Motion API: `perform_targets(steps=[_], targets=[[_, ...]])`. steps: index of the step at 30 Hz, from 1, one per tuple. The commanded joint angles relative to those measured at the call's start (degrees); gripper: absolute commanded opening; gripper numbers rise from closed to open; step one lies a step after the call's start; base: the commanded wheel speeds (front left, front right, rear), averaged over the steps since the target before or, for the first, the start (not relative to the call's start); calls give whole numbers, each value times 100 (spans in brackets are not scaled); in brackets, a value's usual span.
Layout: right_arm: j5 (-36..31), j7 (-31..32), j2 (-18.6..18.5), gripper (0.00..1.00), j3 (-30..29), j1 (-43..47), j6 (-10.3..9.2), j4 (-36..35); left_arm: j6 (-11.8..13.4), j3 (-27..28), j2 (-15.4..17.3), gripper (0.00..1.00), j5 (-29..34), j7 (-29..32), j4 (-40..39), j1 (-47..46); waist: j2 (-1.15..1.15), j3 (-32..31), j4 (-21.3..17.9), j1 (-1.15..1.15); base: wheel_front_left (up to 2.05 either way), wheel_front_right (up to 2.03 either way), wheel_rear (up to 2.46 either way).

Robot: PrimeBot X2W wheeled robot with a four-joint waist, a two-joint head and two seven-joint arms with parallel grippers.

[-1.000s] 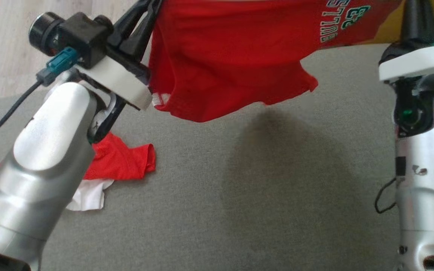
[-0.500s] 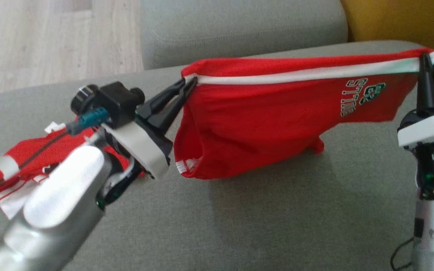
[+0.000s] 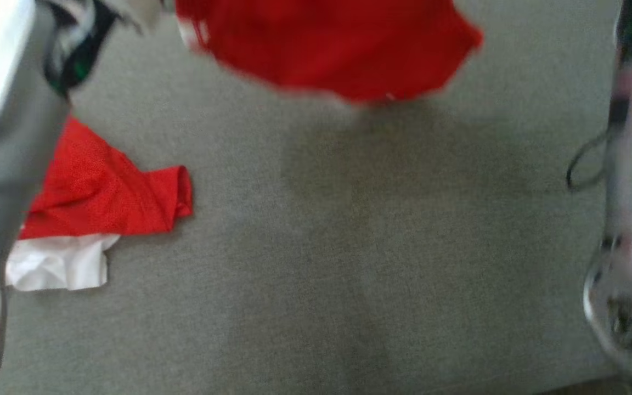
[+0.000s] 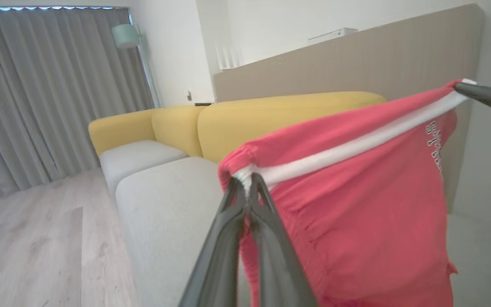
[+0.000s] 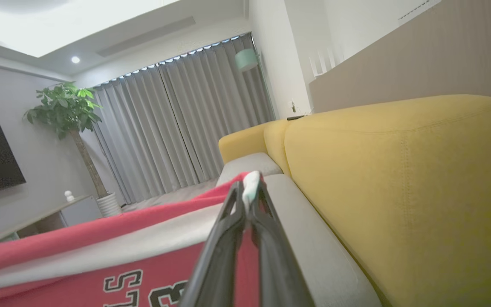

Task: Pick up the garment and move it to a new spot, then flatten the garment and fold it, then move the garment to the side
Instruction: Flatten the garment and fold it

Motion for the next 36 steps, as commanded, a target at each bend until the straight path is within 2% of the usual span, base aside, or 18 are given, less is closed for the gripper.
perform_targets(steps=[1,5,8,14,18,22,26,32,36], targets=[[-26,-260,-12,0,-60,-489,-4,133,20,333,187,0,52,-164,133,-443,0,342,-110,-3,0,0,0],[-57,-1127,-12,0,-246,-1391,-4,1401,17,147,43,0,218,-756,832,-1032,0,387,-134,-3,0,0,0],[-201,-1527,-12,0,-278,-1706,-4,2095,16,-16,-60,0,233,-1168,1189,-1302,0,527,-123,-3,0,0,0],[-653,-1745,-15,0,-452,-1412,-4,3144,15,-758,-219,0,-216,-1717,1403,-915,0,709,-50,-3,0,0,0],[-996,-1749,-52,0,-578,-917,-4,3696,15,-1504,-83,0,-570,-1840,1199,-149,0,663,-44,-3,0,0,0],[-1183,-1548,-238,0,-476,-465,-4,3982,15,-2204,137,0,-959,-1858,745,573,0,547,28,-3,0,0,0],[-1168,-1188,-446,0,-348,-44,-4,4102,15,-2699,323,0,-1550,-1517,216,1188,0,321,57,-3,0,0,0],[-1042,-814,-688,0,-136,359,-4,4150,33,-2931,480,0,-1750,-1427,-257,1635,0,32,14,-3,0,0,0],[-865,-556,-865,0,-6,631,-4,4163,245,-3066,518,0,-1656,-1423,-536,1895,0,-176,-41,-3,0,0,0]])
